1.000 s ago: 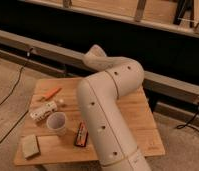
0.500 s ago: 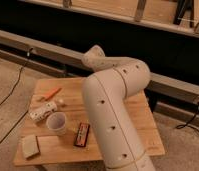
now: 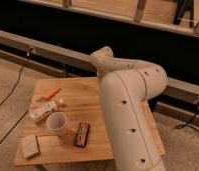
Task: Push the ceramic bowl across the table
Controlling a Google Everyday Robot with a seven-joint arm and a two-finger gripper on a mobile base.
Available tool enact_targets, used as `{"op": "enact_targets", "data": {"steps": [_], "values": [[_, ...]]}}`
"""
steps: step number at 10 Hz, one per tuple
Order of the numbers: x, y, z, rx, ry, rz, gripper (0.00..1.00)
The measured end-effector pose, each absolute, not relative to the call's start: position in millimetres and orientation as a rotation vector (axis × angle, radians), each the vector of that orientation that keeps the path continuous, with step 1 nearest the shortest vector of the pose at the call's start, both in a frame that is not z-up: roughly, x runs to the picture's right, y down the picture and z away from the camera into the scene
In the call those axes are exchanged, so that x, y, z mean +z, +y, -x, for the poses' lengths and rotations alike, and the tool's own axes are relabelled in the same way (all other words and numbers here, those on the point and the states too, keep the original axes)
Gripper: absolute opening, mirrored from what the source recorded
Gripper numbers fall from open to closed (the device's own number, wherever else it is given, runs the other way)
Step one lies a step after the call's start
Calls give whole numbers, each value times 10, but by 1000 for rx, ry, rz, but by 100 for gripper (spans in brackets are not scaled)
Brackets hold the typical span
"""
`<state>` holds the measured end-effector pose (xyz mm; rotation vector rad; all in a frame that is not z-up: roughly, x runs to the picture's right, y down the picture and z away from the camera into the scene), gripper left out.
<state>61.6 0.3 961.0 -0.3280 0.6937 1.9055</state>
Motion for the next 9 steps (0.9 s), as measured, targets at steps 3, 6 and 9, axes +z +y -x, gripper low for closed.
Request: {"op": "enact_targets", "data": {"steps": [3,6,9], "values": [[9807,45,-629,1890,674,392,65],[9927,-63,-922,1921,725,320,65],[9778,-385,-1564,1997,845,32,65]]}}
